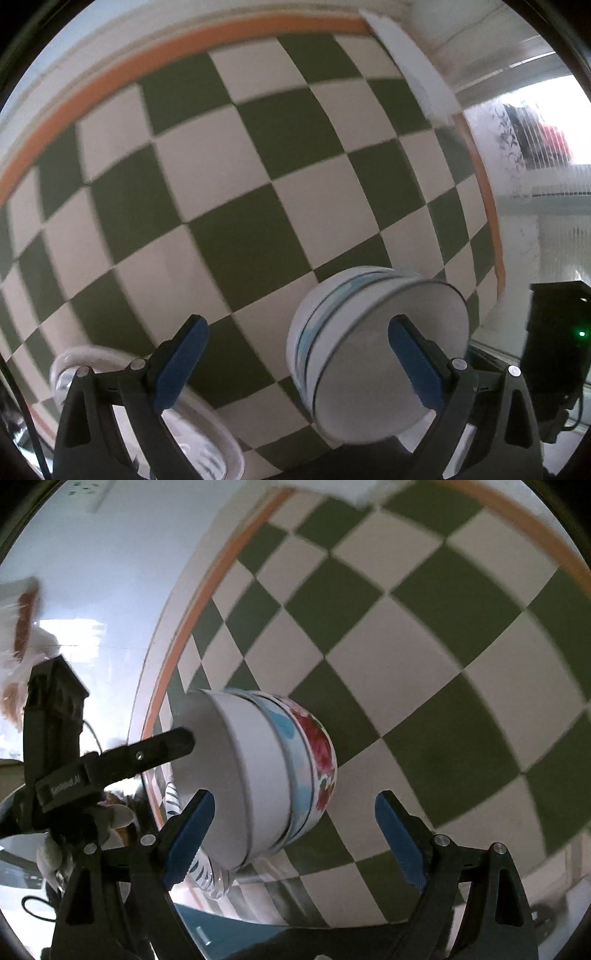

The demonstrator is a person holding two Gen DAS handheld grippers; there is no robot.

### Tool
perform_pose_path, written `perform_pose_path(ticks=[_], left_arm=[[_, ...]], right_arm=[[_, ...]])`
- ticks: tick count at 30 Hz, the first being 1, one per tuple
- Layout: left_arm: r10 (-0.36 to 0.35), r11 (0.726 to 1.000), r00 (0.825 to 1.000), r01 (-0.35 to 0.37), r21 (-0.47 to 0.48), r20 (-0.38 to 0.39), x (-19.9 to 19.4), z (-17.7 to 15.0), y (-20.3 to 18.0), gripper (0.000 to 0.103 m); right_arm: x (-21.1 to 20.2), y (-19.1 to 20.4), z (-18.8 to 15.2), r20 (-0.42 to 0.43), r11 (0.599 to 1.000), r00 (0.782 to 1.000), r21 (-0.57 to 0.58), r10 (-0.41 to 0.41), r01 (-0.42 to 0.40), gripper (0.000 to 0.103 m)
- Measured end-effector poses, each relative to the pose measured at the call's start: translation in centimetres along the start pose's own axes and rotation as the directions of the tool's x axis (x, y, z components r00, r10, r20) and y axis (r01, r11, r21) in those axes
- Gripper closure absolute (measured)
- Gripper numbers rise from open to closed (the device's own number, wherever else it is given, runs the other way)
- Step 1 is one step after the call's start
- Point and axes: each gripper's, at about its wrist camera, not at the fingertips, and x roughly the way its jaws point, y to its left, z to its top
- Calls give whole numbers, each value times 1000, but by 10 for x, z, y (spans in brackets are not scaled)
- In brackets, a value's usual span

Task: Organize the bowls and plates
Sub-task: 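Grasp the stacked bowls with both tools and lift them, then carry the bowl stack over the leaf-pattern plate and lower it onto it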

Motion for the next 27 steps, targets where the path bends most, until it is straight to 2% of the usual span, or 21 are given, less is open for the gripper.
perform_pose_path(ticks=[3, 5, 7, 9, 11, 16, 27], left_arm=[[-37, 999, 999, 37, 3, -33, 15, 5, 0, 21], [-68, 998, 996, 69, 12, -64, 25, 6, -1, 36], [-131, 991, 989, 132, 8, -75, 30, 5, -1, 38], [-172, 985, 982, 173, 3, -76, 31, 4, -2, 44], [-174, 984, 982, 175, 13, -67, 29, 4, -3, 45], [-163, 987, 986, 163, 6, -34, 25, -5, -2, 45], [-141, 987, 990, 142, -77, 18, 9, -14, 13, 45]], right_arm=[[19, -6, 4, -31, 1000, 999, 2, 17, -17, 13], [29, -6, 7, -49, 1000, 998, -8, 26, -27, 15], [39, -5, 9, -68, 999, 997, -13, 40, -41, 22], [48, -5, 11, -89, 999, 995, -8, 34, -35, 36], [55, -4, 11, -99, 999, 994, -10, 35, -37, 42], [57, -5, 12, -88, 999, 995, -4, 46, -47, 44], [66, 17, 17, -147, 998, 988, -46, 45, -52, 45]])
